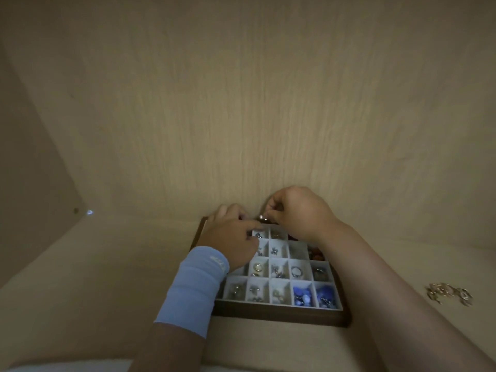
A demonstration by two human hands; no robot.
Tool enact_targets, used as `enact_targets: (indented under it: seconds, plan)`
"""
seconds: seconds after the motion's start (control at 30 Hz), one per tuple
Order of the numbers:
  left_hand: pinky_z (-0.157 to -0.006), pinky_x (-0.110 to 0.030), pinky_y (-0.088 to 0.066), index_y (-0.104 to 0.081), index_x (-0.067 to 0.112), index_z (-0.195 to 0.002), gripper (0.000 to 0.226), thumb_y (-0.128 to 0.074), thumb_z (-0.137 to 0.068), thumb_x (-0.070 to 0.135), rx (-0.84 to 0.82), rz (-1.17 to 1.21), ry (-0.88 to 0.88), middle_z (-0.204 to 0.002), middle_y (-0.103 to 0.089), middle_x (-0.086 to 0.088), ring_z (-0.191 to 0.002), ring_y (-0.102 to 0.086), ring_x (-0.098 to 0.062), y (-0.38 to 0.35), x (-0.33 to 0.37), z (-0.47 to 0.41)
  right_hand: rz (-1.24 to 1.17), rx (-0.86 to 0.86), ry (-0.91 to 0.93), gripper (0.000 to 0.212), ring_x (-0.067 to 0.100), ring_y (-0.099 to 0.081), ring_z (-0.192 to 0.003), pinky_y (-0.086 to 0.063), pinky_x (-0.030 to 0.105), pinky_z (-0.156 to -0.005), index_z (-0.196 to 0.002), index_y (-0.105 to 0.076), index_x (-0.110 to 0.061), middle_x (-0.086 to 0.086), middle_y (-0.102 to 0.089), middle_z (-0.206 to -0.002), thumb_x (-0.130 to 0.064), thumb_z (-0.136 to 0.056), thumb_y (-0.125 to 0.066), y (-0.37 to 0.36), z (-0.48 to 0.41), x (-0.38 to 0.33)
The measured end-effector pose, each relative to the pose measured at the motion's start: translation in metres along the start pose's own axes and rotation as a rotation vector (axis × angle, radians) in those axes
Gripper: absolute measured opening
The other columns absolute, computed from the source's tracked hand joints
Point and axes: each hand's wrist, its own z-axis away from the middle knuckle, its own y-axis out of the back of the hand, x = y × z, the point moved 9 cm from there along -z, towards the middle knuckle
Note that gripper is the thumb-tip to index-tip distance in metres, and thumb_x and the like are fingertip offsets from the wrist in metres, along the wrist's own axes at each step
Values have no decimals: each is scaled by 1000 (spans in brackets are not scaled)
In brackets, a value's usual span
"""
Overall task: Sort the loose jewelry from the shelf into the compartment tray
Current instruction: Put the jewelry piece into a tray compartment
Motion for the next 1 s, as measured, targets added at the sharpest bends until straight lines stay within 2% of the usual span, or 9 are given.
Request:
enact_targets:
  seconds: [0.2, 0.33, 0.53, 0.67, 0.87, 1.0]
  plan:
    - [-95, -25, -25, -68, 39, -101, 26, -56, -81, 27, 11, -1, -14, -113, -41, 13, -113, -35, -11, -4, -3, -1, 116, -18, 33, 9, 10, -65, -79, -56, 33, -71, -89, -75, -30, -10, -71, -85, -30, -91, -66, -13, -1, 0]
    - [-100, -26, -26, -66, 41, -106, 34, -56, -82, 18, -8, 135, 21, -110, -45, 17, -112, -34, -8, 0, -13, -3, 134, -16, 27, 10, 8, -65, -81, -54, 30, -70, -91, -75, -31, -12, -70, -86, -32, -92, -65, -13, 0, 2]
    - [-101, -35, -36, -65, 33, -98, 29, -56, -81, 11, 28, 211, 72, -110, -58, 12, -113, -43, -14, 12, -29, -3, 215, -63, 64, 13, 10, -63, -76, -51, 28, -64, -87, -73, -30, -11, -69, -83, -32, -92, -61, -25, 1, -9]
    - [-102, -34, -36, -67, 30, -101, 28, -56, -82, 12, 33, 203, 75, -109, -57, 9, -113, -42, -15, 8, -26, -4, 264, -87, 77, 16, 13, -64, -73, -56, 33, -66, -87, -75, -28, -8, -70, -81, -35, -92, -61, -33, 2, -12]
    - [-101, -34, -37, -67, 29, -102, 25, -56, -84, 16, 48, 180, 66, -111, -59, 7, -114, -43, -16, 9, -22, -2, 183, -126, 12, 15, 11, -65, -83, -57, 34, -74, -93, -77, -33, -12, -73, -89, -38, -90, -64, -21, 6, -3]
    - [-95, -30, -39, -66, 30, -103, 23, -56, -86, 18, 65, 167, 26, -109, -60, 9, -110, -46, -15, 13, -5, 0, 123, -80, -28, 15, 9, -64, -83, -52, 29, -72, -92, -76, -32, -14, -71, -88, -32, -92, -61, 9, 23, 12]
